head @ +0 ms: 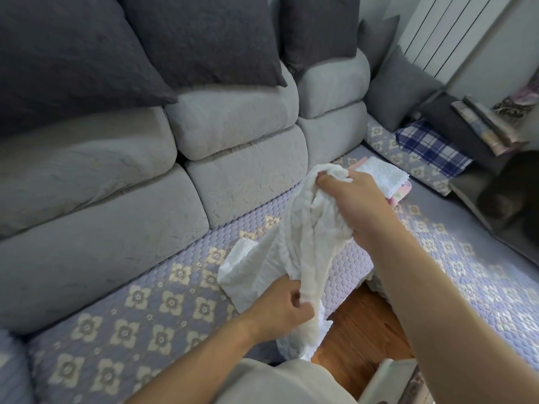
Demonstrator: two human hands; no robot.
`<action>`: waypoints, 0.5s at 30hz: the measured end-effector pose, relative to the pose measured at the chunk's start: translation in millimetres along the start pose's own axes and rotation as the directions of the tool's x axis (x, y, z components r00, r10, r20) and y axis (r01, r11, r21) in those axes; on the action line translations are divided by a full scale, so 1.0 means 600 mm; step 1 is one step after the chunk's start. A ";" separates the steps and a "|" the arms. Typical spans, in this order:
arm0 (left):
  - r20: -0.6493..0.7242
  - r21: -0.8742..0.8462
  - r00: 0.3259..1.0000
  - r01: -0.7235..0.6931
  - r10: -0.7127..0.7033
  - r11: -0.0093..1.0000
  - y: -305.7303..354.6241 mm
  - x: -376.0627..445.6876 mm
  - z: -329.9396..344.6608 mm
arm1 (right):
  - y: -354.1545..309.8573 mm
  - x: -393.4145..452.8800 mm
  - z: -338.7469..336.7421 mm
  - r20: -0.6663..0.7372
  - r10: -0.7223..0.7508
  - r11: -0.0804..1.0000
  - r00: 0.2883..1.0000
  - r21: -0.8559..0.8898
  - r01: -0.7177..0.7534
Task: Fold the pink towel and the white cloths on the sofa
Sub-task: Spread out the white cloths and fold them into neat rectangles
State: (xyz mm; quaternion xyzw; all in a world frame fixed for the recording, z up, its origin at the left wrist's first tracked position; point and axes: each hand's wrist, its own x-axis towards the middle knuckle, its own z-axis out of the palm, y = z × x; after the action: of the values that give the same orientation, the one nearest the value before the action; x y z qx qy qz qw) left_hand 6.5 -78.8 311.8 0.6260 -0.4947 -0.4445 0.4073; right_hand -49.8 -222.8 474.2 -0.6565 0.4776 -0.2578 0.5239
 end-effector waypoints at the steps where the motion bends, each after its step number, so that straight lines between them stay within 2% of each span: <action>1: -0.030 0.036 0.999 -0.016 0.017 0.999 -0.003 -0.003 -0.005 | 0.001 0.003 0.000 -0.014 -0.001 1.000 1.000 0.005 0.001; 4: -0.158 0.107 0.987 0.020 -0.003 0.994 -0.017 -0.014 -0.032 | 0.004 0.014 -0.005 -0.077 -0.006 1.000 0.997 0.019 0.008; 7: -0.200 0.161 0.977 0.106 -0.072 0.981 -0.031 -0.027 -0.078 | 0.010 0.021 -0.012 -0.126 -0.028 0.999 0.992 -0.025 0.025; 12: -0.285 0.466 0.952 0.039 0.108 0.884 -0.044 -0.065 -0.176 | 0.019 0.033 -0.025 -0.145 -0.017 0.999 0.989 -0.036 0.012; 13: -0.300 0.524 0.941 0.025 0.157 0.851 -0.043 -0.075 -0.195 | 0.020 0.035 -0.027 -0.146 -0.018 0.999 0.989 -0.044 0.011; 15: -0.293 0.693 0.923 0.025 0.249 0.721 -0.033 -0.090 -0.228 | 0.022 0.039 -0.027 -0.145 -0.022 0.998 0.989 -0.069 0.012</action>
State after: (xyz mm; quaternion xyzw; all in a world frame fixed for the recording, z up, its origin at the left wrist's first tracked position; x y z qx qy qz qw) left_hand 136.8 -12.7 338.9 0.7712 -0.5761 -0.0799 0.2589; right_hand -58.5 -251.0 463.2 -0.6573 0.5175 -0.2934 0.4627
